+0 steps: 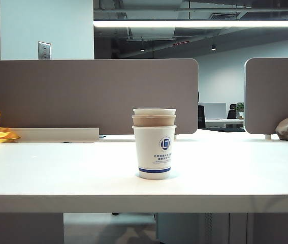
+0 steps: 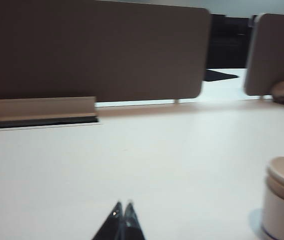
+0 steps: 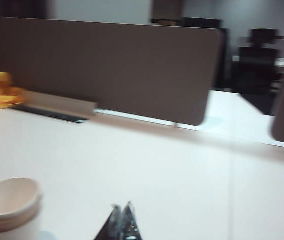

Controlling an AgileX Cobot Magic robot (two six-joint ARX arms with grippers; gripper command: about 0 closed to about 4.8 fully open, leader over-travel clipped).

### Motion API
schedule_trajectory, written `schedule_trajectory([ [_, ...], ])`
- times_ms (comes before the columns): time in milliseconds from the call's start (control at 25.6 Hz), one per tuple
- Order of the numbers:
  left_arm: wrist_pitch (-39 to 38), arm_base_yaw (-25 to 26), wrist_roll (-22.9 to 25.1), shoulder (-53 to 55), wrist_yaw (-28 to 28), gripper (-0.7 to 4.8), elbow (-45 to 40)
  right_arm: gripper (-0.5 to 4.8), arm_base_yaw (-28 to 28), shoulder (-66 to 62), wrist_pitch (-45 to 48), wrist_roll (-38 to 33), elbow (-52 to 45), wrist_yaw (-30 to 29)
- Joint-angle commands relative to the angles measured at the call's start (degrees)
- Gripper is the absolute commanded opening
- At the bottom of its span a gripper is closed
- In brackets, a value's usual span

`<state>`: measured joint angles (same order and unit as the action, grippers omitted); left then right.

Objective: Pick up all the paper cups on the table one by one and stack them together.

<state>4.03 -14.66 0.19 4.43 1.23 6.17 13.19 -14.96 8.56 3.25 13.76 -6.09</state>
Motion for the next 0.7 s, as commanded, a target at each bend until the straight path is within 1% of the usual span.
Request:
schedule_trajectory([
  [39, 0.9, 3.5, 0.0, 0.0, -0.1, -0.05, 0.0, -0.05, -5.2, 1.9, 0.7, -0.2, -1.3, 0.2],
  [195, 2.5, 8.1, 0.0, -0.6, -0.1, -0.05, -0.7, -0.05, -11.0, 4.8, 0.8, -0.2, -3.2, 0.2],
  [351, 3.3, 11.8, 0.0, -3.5, -0.1, -0.05, -3.9, -0.05, -14.2, 9.2, 0.6, -0.2, -6.6, 0.2],
  [429, 3.5, 12.6, 0.0, -4.1, -0.1, -0.05, -5.3, -0.05, -14.3, 11.3, 0.3, -0.2, -8.3, 0.2],
  [585, 3.2, 12.5, 0.0, -4.1, -0.1, -0.05, -5.8, -0.05, -14.3, 14.8, 0.2, -0.2, -10.5, 0.2],
  [702, 3.0, 12.5, 0.0, -4.1, -0.1, -0.05, -5.8, -0.05, -14.3, 14.9, 0.5, -0.2, -12.4, 0.2],
])
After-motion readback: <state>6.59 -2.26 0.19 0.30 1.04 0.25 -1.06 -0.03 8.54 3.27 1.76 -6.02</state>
